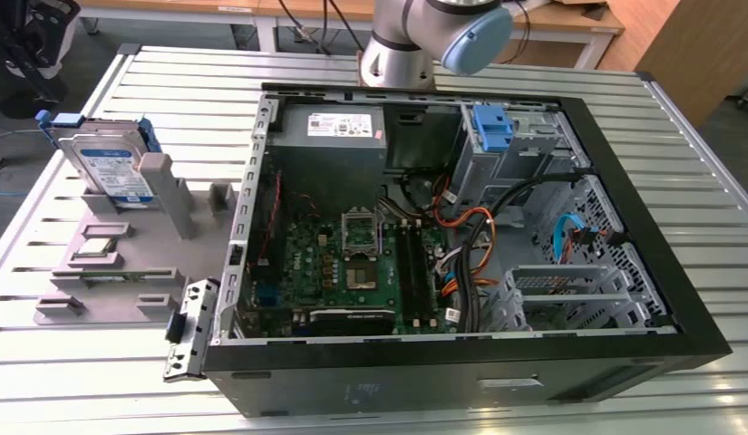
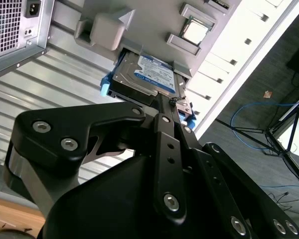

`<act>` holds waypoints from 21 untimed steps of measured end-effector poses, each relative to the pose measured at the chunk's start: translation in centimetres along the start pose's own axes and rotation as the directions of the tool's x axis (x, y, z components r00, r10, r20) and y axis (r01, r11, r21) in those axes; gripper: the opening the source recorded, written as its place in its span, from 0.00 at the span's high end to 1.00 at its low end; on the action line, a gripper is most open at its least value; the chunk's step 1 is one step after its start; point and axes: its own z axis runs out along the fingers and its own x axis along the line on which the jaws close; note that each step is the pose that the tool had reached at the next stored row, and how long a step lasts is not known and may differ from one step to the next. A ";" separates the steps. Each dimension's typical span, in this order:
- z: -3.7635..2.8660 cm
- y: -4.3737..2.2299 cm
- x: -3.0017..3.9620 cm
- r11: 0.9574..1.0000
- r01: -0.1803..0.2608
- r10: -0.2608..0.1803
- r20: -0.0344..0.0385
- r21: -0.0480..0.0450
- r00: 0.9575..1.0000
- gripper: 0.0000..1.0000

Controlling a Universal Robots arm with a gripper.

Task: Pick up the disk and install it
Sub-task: 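Reach for the disk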

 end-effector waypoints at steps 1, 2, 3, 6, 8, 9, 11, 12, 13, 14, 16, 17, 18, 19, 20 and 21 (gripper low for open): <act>0.00 -0.02 0.27 1.000 0.000 0.000 0.000 0.000 1.000 0.90; -0.01 -0.04 0.52 1.000 0.000 0.000 0.000 0.000 1.000 0.90; -0.01 -0.06 0.77 1.000 0.000 0.000 0.000 0.000 1.000 0.90; -0.03 -0.09 1.16 1.000 0.000 0.000 0.000 0.000 1.000 0.90; -0.03 -0.09 1.16 1.000 0.000 0.000 0.000 0.000 1.000 0.90; -0.03 -0.09 1.16 1.000 0.000 0.000 0.000 0.000 1.000 0.90; 0.03 -0.04 1.18 1.000 0.000 0.000 0.000 0.000 1.000 0.90; 0.06 0.03 1.19 1.000 0.000 0.000 0.000 -0.001 1.000 0.90; 0.10 0.11 1.19 1.000 0.000 0.000 0.000 -0.001 1.000 0.90; 0.14 0.22 1.20 1.000 0.000 0.000 0.000 -0.001 1.000 0.90; 0.23 0.44 1.22 1.000 0.000 0.000 0.000 -0.001 1.000 0.90; 0.29 0.54 1.23 1.000 0.000 0.000 0.000 -0.002 1.000 0.90; 0.38 0.64 1.24 1.000 0.000 0.000 0.000 -0.002 1.000 0.90; 0.51 0.74 1.24 1.000 0.000 0.000 0.000 -0.002 1.000 0.90; 0.67 0.85 1.25 1.000 0.000 0.000 0.000 -0.002 1.000 0.90; 0.85 0.94 1.27 1.000 0.000 0.000 0.000 -0.002 1.000 0.90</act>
